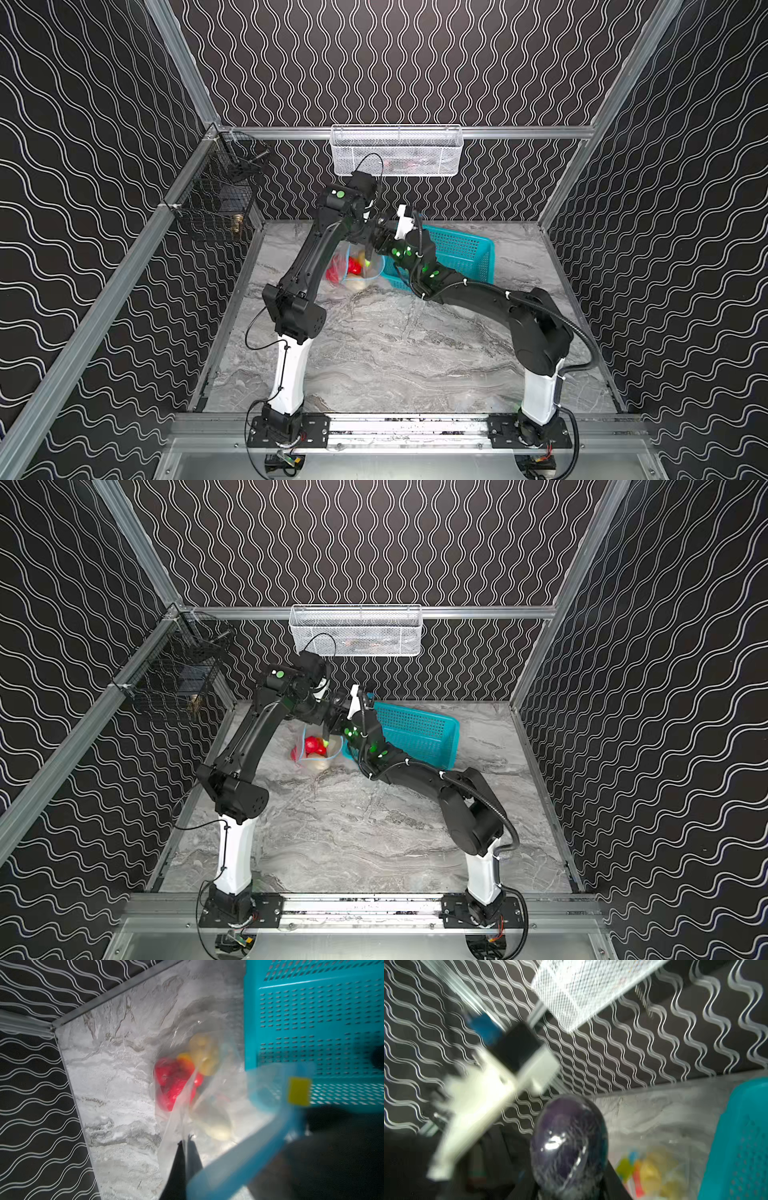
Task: Place the food in the zip-top bag and seal the zipper
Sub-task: 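Carry the eggplant with the right gripper toward the bag mouth, then lower the eggplant into the bag and open the right gripper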
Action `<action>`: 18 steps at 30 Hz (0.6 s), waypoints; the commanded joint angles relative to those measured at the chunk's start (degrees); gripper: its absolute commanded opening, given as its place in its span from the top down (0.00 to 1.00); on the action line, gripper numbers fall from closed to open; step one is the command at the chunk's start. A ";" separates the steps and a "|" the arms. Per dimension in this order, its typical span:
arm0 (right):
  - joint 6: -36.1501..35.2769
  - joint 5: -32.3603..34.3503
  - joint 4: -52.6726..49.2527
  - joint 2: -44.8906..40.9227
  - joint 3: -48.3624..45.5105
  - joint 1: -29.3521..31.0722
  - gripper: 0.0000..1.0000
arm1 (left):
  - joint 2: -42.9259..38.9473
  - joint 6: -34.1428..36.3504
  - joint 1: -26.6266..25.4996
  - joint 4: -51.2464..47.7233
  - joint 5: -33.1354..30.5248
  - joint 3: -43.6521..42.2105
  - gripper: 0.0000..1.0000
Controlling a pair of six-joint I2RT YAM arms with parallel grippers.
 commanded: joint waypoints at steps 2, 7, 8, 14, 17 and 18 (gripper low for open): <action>-0.78 -0.13 3.88 0.37 0.20 1.55 0.69 | 0.65 0.24 0.63 0.58 0.60 1.63 1.00; -1.81 1.08 5.97 0.43 -2.44 2.76 0.69 | 0.65 -0.24 1.83 1.09 1.50 1.30 1.00; -2.42 1.23 5.69 0.50 -2.43 2.93 0.68 | 0.67 -0.26 2.05 1.18 1.75 1.18 1.00; -6.79 3.68 3.06 1.24 -1.77 4.78 0.64 | 1.02 -0.56 2.78 1.39 3.15 1.16 1.00; -9.22 3.60 1.42 2.31 -0.44 5.31 0.61 | 0.78 -0.76 2.87 1.58 3.81 0.66 1.00; -10.11 4.26 -0.16 2.94 0.51 5.53 0.60 | 0.53 -0.81 2.87 1.95 3.77 0.36 1.00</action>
